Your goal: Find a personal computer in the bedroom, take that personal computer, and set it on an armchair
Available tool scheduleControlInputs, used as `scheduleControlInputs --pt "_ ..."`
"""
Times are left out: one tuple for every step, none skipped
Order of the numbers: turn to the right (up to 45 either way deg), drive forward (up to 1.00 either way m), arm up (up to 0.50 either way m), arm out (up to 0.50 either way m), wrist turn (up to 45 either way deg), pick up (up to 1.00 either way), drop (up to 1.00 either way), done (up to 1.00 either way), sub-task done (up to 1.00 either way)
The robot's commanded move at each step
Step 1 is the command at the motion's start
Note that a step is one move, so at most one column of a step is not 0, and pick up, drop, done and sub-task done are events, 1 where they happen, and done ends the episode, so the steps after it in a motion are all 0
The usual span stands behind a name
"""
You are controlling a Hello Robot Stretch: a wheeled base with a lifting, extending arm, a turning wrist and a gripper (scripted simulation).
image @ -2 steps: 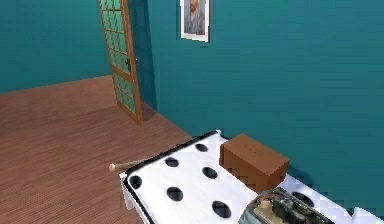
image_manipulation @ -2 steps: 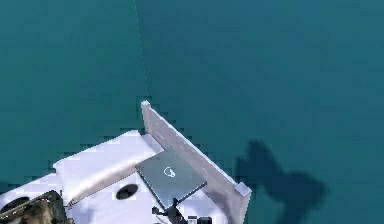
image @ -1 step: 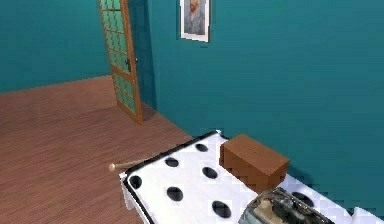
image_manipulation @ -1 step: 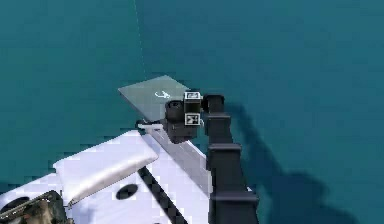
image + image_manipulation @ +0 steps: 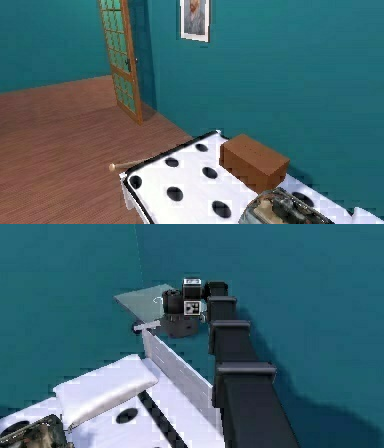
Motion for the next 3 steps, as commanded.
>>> scheduleControlInputs --pt "0.0 0.0 0.0 0.0 -45.0 0.0 0.0 0.0 0.0" --pt "0.0 0.0 0.0 0.0 -45.0 0.0 0.0 0.0 0.0" --pt "0.0 0.0 0.0 0.0 -12.0 0.0 0.0 0.0 0.0"
